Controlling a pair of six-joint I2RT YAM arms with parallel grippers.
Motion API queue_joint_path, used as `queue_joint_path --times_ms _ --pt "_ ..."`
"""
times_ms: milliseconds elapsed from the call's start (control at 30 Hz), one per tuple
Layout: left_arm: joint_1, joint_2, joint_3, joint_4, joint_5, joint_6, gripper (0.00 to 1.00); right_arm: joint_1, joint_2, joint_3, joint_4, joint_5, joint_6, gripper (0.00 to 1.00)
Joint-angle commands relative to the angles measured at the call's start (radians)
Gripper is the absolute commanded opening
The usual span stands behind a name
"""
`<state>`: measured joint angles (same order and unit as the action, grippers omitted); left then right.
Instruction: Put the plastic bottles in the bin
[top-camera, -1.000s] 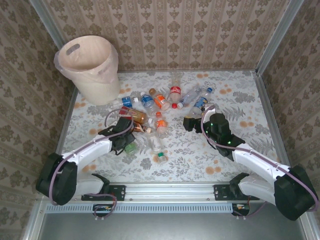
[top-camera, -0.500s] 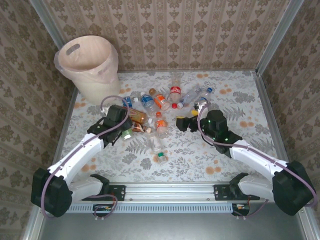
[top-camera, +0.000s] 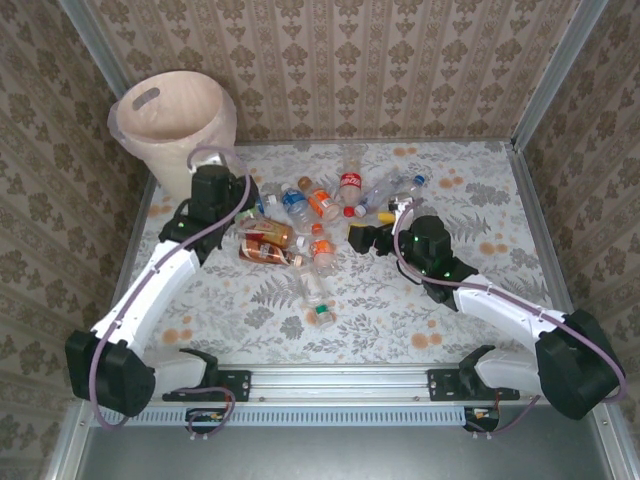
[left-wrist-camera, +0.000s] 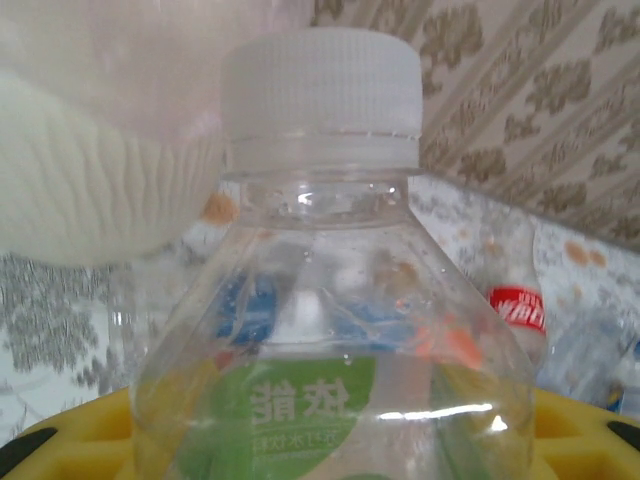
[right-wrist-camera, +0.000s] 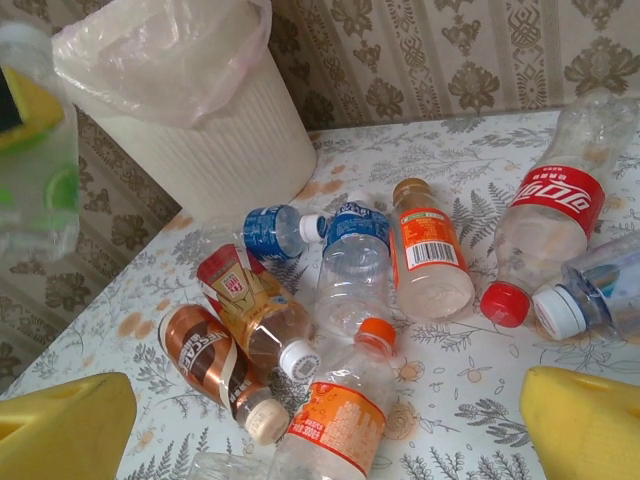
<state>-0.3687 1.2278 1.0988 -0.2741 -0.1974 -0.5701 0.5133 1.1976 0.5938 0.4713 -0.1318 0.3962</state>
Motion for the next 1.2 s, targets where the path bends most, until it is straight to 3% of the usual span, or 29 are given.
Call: queue_joint_path --times_ms 0,400,633,1000,1167 --pt "0.041 0.035 0.108 0.071 0.010 0.072 0.50 0.004 -0.029 -0.020 0.026 0.048 0.014 1.00" --pt "0.151 0.180 0.373 0.163 -0.002 0.119 0.50 0.005 -0.098 -0.131 0.110 0.130 0.085 1.00" --pt "0.217 0.260 0.423 0.329 -0.124 0.136 0.51 0.006 -0.172 -0.158 0.100 0.192 0.057 1.00" --pt "0.326 0.431 0.590 0.249 -0.166 0.100 0.51 0.005 -0.296 -0.189 0.052 0.207 -0.003 1.00" --pt "0.362 0.500 0.637 0.200 -0.188 0.080 0.52 0.006 -0.357 -0.124 -0.150 0.209 -0.029 1.00"
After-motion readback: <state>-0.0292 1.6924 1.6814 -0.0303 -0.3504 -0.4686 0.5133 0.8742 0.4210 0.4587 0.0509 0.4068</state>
